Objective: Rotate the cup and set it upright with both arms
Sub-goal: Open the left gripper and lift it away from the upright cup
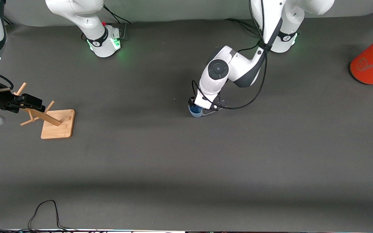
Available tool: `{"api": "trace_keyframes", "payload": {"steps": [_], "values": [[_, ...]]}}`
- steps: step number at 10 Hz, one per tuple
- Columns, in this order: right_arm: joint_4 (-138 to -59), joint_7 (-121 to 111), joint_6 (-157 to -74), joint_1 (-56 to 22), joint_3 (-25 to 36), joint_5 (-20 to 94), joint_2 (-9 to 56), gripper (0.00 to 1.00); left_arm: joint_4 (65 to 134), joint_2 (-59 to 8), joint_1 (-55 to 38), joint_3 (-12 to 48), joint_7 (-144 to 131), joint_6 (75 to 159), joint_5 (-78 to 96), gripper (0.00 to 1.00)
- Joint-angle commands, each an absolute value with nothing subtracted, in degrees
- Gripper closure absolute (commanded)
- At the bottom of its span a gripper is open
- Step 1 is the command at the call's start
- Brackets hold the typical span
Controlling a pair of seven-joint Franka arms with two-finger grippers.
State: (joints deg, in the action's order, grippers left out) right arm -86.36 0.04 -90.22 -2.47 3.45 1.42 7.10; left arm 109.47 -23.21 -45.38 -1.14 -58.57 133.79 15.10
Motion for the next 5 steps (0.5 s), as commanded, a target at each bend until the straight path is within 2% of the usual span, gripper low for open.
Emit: {"api": "trace_keyframes", "payload": {"steps": [1, 3, 5], "values": [[-86.31, -1.05, -91.14, -2.64, 3.6, 1.32, 7.21, 0.0, 104.36, -19.96, -44.74, -4.11, -58.81, 123.19, 13.64, 0.0], [-86.4, -1.05, -91.32, -2.64, 3.6, 1.32, 7.21, 0.0, 96.36, -19.77, -42.9, -9.29, -55.31, 115.78, 6.8, 0.0], [-86.31, -1.05, -91.49, -2.64, 3.6, 1.23, 7.21, 0.0, 91.35, -19.51, -35.98, -10.98, -43.3, 110.16, 5.72, 0.0]]}}
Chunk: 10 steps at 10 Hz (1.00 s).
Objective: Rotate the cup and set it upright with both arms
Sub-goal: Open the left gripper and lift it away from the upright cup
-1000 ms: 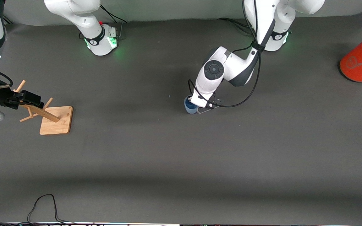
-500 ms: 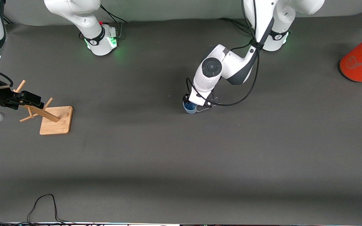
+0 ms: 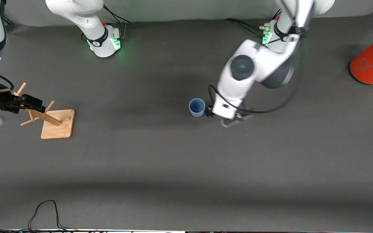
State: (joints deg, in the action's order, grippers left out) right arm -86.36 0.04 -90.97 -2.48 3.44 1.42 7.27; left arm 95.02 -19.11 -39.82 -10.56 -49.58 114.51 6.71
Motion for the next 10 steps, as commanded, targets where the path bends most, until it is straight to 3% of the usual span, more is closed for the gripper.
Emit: {"api": "trace_keyframes", "payload": {"steps": [1, 3, 5, 9, 10], "values": [[-86.31, -1.05, -91.49, -2.64, 3.6, 1.23, 7.21, 0.0, 87.84, -19.6, -32.82, -11.07, -39.5, 104.73, 2.75, 0.0], [-86.31, -1.05, -91.49, -2.64, 3.6, 1.23, 7.21, 0.0, 82.03, -19.16, -24.83, -11.25, -25.67, 96.19, -0.09, 0.0], [-86.31, -1.05, -91.49, -2.64, 3.6, 1.14, 7.03, 0.0, 82.26, -16.02, -18.83, -11.34, -10.08, 91.41, -0.52, 0.0], [-86.4, -1.49, -90.62, -2.72, 3.69, 0.97, 6.24, 0.0, 91.12, -4.08, -13.89, -11.34, 0.69, 94.03, -0.35, 0.0], [-86.4, -1.49, -90.53, -2.72, 3.69, 0.88, 6.15, 0.0, 96.19, 0.83, -13.97, -11.34, 0.7, 96.39, -0.7, 0.0]]}}
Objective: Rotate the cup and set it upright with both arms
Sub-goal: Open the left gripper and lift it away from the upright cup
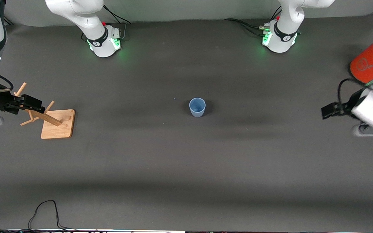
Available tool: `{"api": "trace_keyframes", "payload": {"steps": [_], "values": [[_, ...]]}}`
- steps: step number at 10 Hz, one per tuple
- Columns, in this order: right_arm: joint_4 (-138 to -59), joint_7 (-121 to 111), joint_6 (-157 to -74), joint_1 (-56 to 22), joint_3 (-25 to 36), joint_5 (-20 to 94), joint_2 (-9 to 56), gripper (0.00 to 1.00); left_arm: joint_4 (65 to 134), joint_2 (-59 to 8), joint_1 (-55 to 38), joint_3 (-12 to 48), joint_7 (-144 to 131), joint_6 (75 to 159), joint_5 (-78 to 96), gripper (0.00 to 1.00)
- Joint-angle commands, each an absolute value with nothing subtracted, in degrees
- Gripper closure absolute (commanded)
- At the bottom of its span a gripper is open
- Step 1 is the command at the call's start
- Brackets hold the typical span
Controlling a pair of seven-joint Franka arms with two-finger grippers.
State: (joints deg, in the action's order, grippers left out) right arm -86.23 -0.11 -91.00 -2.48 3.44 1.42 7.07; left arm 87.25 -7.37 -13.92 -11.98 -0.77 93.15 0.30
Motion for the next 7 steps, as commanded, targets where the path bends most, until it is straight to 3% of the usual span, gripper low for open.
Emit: {"api": "trace_keyframes", "payload": {"steps": [1, 2, 3, 5, 7], "values": [[-86.4, -1.49, -89.31, -2.81, 3.69, 0.88, 5.89, 0.0, 104.51, 7.49, -14.06, -11.34, 0.88, 101.03, -1.23, 0.0], [-86.4, -1.58, -89.04, -2.73, 3.69, 0.88, 5.8, 0.0, 112.07, 13.3, -14.06, -11.16, 1.57, 105.25, -2.54, 0.0], [-86.4, -1.58, -89.03, -2.72, 3.69, 0.88, 5.8, 0.0, 113.02, 14.32, -14.24, -10.99, 1.67, 103.9, -2.81, 0.0], [-86.4, -1.58, -89.03, -2.72, 3.69, 0.88, 5.8, 0.0, 107.35, 10.57, -14.59, -10.81, 0.7, 97.86, -4.56, 0.0], [-86.4, -1.58, -89.03, -2.72, 3.69, 0.79, 5.89, 0.0, 96.65, 3.38, -14.59, -10.81, 1.14, 90.39, -4.57, 0.0]]}}
